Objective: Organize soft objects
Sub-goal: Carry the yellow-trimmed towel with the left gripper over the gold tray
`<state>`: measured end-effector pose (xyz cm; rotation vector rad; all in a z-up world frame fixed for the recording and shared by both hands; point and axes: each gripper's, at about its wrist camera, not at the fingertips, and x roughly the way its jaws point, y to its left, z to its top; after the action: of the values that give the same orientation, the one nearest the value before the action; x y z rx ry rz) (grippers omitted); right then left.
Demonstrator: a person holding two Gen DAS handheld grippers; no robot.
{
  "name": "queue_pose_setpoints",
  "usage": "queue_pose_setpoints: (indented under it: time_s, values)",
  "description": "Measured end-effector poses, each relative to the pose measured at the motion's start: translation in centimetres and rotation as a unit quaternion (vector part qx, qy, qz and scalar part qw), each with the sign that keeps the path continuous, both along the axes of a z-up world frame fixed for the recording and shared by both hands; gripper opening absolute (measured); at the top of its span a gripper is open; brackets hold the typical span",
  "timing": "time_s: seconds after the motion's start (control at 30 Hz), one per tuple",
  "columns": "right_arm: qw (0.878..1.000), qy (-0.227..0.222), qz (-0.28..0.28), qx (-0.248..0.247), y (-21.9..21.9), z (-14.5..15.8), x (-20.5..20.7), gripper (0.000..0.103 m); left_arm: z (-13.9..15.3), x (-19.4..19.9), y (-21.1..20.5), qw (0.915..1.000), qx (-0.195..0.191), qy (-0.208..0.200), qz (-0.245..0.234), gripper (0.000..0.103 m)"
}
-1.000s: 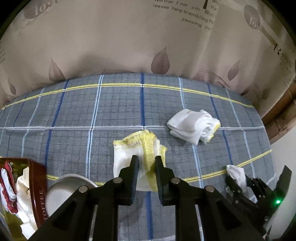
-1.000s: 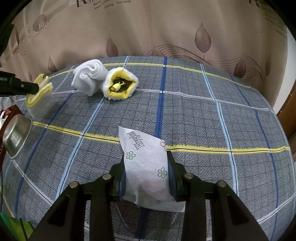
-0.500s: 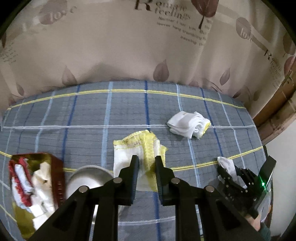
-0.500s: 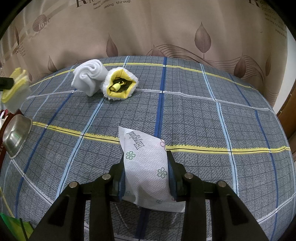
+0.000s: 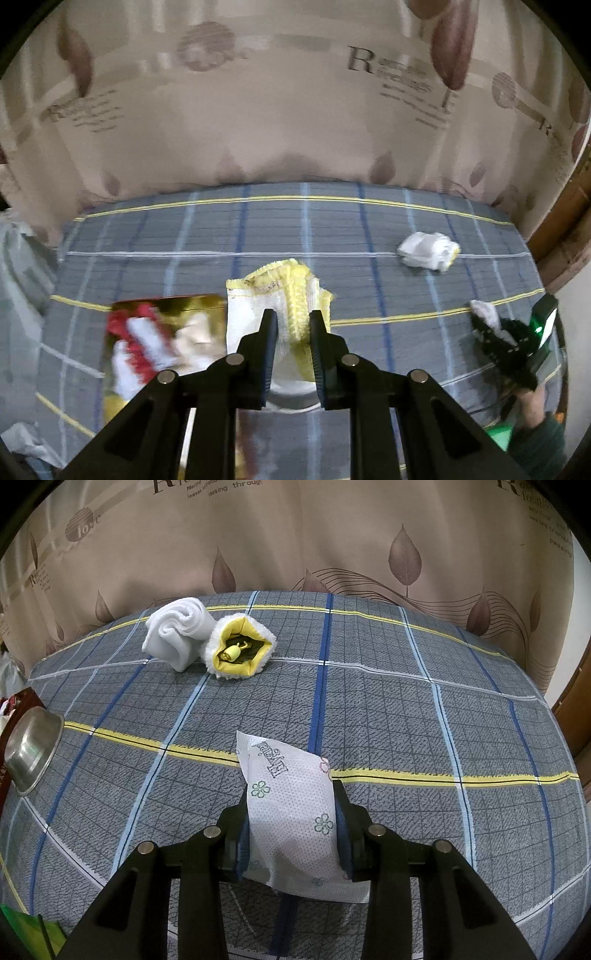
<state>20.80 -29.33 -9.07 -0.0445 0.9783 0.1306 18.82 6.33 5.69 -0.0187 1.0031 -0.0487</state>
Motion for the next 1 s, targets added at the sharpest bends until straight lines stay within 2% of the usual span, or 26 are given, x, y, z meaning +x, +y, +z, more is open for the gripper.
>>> queue_pose_setpoints:
  time_s: [0.27, 0.67, 1.0]
  values:
    - [1.0, 0.0, 0.0, -0.002, 0.0, -0.1, -0.1, 0.035, 0.0, -3.8, 5.2, 0.9991, 0.031, 0.012, 0.027, 0.018]
    - [1.0, 0.0, -0.003, -0.008, -0.2, -0.2, 0.1, 0.037, -5.1, -8.3, 11.4, 0.9949, 0.041, 0.063, 0.067, 0.018]
    - [1.0, 0.0, -0.003, -0.012, -0.3, -0.2, 0.1, 0.038, -8.1, -9.0, 13.3, 0.992, 0.056, 0.072, 0.087, 0.018]
